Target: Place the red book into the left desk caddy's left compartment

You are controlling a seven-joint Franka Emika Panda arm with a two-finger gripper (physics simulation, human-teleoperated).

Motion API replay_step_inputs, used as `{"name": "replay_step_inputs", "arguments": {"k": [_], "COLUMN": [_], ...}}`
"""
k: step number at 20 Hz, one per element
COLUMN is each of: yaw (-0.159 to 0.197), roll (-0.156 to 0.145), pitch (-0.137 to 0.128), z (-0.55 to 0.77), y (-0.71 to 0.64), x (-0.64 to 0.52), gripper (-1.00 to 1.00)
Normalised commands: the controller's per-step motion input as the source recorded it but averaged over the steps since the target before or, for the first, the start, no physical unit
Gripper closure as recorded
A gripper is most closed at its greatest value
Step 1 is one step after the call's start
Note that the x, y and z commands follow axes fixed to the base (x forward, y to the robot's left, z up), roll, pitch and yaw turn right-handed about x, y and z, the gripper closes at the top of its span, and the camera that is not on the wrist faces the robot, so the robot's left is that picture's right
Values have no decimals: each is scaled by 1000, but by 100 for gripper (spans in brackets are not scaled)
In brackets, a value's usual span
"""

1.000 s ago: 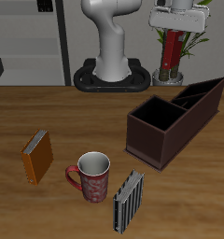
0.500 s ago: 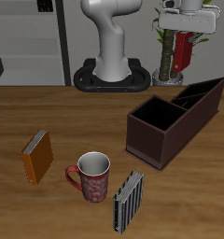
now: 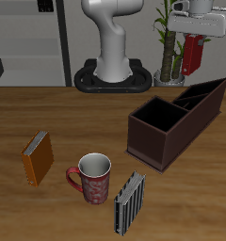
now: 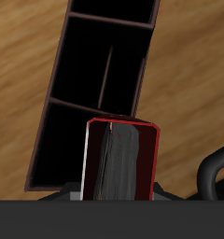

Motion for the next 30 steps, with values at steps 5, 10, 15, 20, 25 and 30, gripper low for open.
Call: {"name": "replay_step_inputs", "arguments": {"k": [5, 10, 15, 20, 25, 30], "yaw": [-8, 0, 17, -4, -8, -7], "roll": [68, 13, 21, 20, 1, -6], "pitch": [21, -14, -25, -8, -4, -1], "z": [-90, 6, 48, 10, -9, 8], "y": [282, 130, 106, 85, 76, -31], "x": [33, 30, 37, 104, 127, 194], "gripper": [100, 100, 100, 100, 100, 100]}}
